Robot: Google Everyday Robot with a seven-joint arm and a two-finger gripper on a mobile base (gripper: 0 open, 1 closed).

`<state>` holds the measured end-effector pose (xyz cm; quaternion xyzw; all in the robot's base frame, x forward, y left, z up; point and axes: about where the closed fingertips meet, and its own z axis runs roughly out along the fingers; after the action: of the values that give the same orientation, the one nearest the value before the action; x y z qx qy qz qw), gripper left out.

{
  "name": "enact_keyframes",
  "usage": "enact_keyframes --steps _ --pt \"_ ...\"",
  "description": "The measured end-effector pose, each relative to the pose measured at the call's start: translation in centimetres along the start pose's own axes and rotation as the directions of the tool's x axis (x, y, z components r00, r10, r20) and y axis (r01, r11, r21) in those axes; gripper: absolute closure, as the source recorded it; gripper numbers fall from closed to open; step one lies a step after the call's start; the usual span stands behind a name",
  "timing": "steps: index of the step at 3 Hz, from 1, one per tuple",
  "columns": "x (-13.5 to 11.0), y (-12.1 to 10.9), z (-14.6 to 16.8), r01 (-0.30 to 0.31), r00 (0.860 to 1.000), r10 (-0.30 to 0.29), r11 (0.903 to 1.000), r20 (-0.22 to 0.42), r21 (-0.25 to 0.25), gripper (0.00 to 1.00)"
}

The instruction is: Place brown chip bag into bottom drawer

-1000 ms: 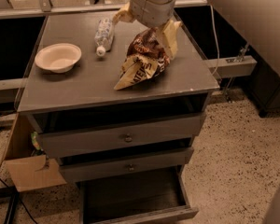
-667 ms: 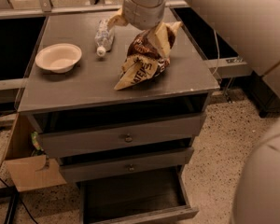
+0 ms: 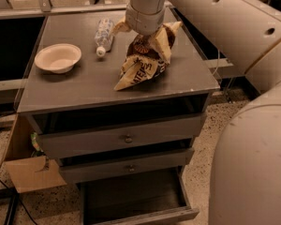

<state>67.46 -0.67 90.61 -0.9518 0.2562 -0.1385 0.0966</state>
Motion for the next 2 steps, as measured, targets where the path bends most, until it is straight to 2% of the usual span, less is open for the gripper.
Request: enact_keyframes --steps 1,2 --pt "2.5 1.9 0.5 -0.069 0.996 0.069 0.9976 -0.063 0.011 0.0" --pt "4.2 3.1 0.5 -0.11 0.989 0.113 0.9934 -0.1 0.033 0.0"
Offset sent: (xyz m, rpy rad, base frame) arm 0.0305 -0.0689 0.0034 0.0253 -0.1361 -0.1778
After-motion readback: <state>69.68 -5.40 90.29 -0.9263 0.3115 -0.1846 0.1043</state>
